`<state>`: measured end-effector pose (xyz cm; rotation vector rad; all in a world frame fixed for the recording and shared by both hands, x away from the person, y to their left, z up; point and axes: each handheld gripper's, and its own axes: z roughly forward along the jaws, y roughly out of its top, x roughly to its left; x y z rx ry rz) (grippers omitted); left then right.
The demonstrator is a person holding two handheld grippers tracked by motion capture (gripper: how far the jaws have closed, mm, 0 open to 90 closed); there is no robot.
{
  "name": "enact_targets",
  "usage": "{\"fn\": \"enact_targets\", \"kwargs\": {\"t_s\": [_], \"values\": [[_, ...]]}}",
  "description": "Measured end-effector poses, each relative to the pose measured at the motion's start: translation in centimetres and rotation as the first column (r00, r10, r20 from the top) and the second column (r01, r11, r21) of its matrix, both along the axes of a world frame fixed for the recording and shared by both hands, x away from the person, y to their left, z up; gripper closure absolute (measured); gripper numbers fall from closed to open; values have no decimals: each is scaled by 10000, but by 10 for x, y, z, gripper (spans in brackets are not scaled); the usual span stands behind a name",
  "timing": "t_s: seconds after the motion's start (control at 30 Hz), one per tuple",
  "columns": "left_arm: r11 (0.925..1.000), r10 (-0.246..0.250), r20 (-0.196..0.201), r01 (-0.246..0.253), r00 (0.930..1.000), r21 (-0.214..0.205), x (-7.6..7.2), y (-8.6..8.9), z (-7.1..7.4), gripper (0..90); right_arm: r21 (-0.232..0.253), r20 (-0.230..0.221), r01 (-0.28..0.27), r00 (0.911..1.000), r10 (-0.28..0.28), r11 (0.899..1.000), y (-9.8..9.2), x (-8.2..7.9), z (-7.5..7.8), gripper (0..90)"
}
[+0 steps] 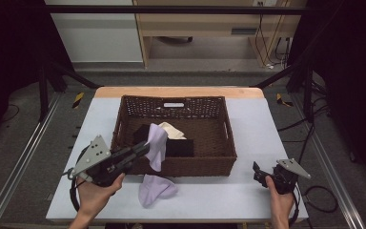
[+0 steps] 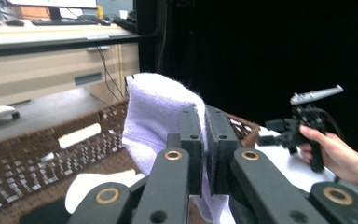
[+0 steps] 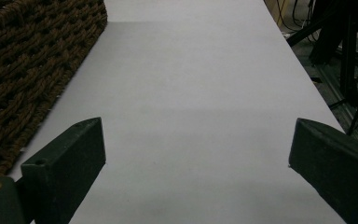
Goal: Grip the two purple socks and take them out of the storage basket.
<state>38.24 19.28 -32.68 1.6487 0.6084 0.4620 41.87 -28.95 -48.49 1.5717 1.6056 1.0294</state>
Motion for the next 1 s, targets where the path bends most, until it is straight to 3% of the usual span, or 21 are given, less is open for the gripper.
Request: {"fn": "enact_targets", "kwargs": {"t_s": [0.2, 0.43, 0.57, 0.7, 0.87, 0.97, 1.0], "values": [[9997, -152, -340, 158, 9993, 170, -15, 5, -20, 864, -30, 37, -8, 10000, 8, 10000, 0, 0, 0, 42], [9942, -234, -979, 335, 9949, 1022, -27, 5, -48, 864, -68, 76, 5, 10000, -4, 10000, 0, 0, 0, 42], [9889, -89, -1661, 333, 9861, 1445, -22, 5, -70, 862, -49, 61, 9, 10000, -8, 10000, 0, -1, 0, 42], [9816, 272, -2317, 179, 9724, 1902, -14, 7, -93, 857, -57, 77, 2, 10000, -2, 10000, 0, -1, 0, 42], [9739, 786, -2585, -187, 9628, 2261, -3, 12, -113, 831, -49, 72, -4, 10000, 4, 10000, 0, -1, 0, 42], [9690, 1103, -2677, -436, 9572, 2432, 0, 16, -120, 752, -53, 79, -14, 10000, 15, 10000, 0, -1, 0, 42], [9708, 1146, -2688, -503, 9563, 2347, 1, 18, -121, 704, -58, 80, -19, 10000, 20, 10000, 0, -1, 0, 42]]}}
